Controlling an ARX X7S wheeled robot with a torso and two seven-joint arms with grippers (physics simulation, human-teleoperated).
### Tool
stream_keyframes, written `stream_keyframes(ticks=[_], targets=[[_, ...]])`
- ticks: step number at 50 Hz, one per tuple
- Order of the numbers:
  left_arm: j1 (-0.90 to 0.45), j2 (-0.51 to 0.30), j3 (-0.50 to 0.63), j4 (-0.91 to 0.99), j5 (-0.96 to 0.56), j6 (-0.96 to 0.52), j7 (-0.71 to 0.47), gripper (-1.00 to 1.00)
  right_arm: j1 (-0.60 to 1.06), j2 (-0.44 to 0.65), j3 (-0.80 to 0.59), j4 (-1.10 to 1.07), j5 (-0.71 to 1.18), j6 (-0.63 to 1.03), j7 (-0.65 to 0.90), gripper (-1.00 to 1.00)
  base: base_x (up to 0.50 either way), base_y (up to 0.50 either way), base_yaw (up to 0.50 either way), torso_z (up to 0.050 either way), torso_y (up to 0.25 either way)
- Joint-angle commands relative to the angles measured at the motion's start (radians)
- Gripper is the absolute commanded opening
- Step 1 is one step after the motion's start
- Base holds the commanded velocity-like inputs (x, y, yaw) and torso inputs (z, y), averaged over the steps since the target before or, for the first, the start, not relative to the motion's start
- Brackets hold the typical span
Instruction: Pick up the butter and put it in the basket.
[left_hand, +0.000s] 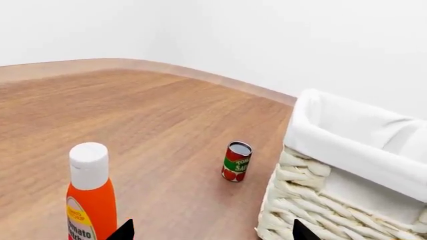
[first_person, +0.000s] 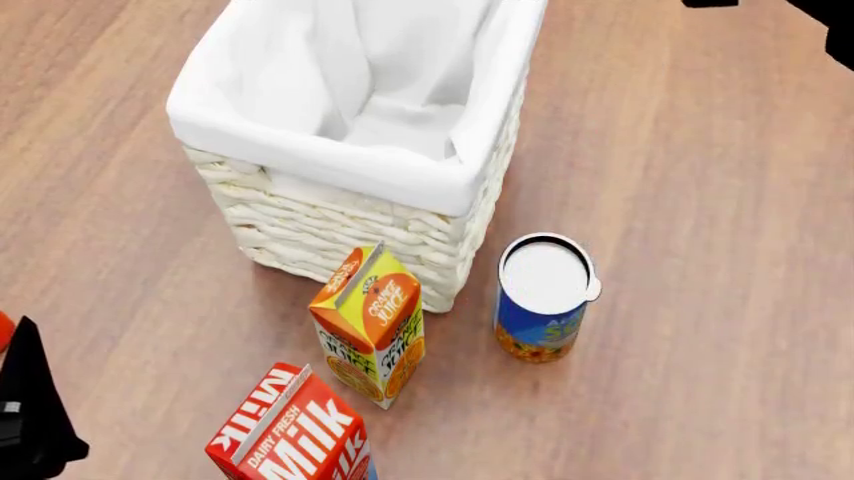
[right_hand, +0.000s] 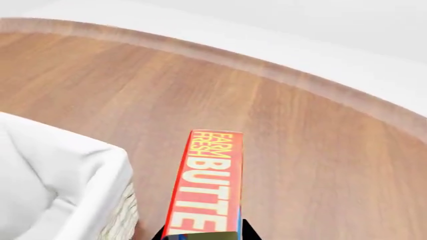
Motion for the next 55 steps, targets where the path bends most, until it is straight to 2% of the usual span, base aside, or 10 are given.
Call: stream_keyframes(ticks=[1, 17, 41, 55], targets=[[-0.002, -0.005, -0.005, 0.007, -0.014, -0.004, -0.007, 1.00, 0.153, -0.087, -0.076, 0.260, -0.094, -0.093, -0.088, -1.00, 0.00, 0.00, 0.00, 0.000, 0.000], [0.000, -0.005, 0.004, 0.000, -0.008, 0.003, -0.008, 1.00, 0.338, -0.284, -0.202, 0.755, -0.200, -0.374, -0.359, -1.00, 0.00, 0.00, 0.00, 0.001, 0.001], [-0.006, -0.009, 0.000, 0.010, -0.026, -0.005, -0.028, 1.00, 0.315, -0.399, -0.050, 0.759, -0.488, -0.332, -0.676, -1.00, 0.00, 0.00, 0.00, 0.000, 0.001], [-0.003, -0.013, -0.001, 0.022, -0.035, -0.010, -0.039, 1.00, 0.310, -0.429, -0.103, 0.759, -0.562, -0.266, -0.838, -1.00, 0.00, 0.00, 0.00, 0.000, 0.001]])
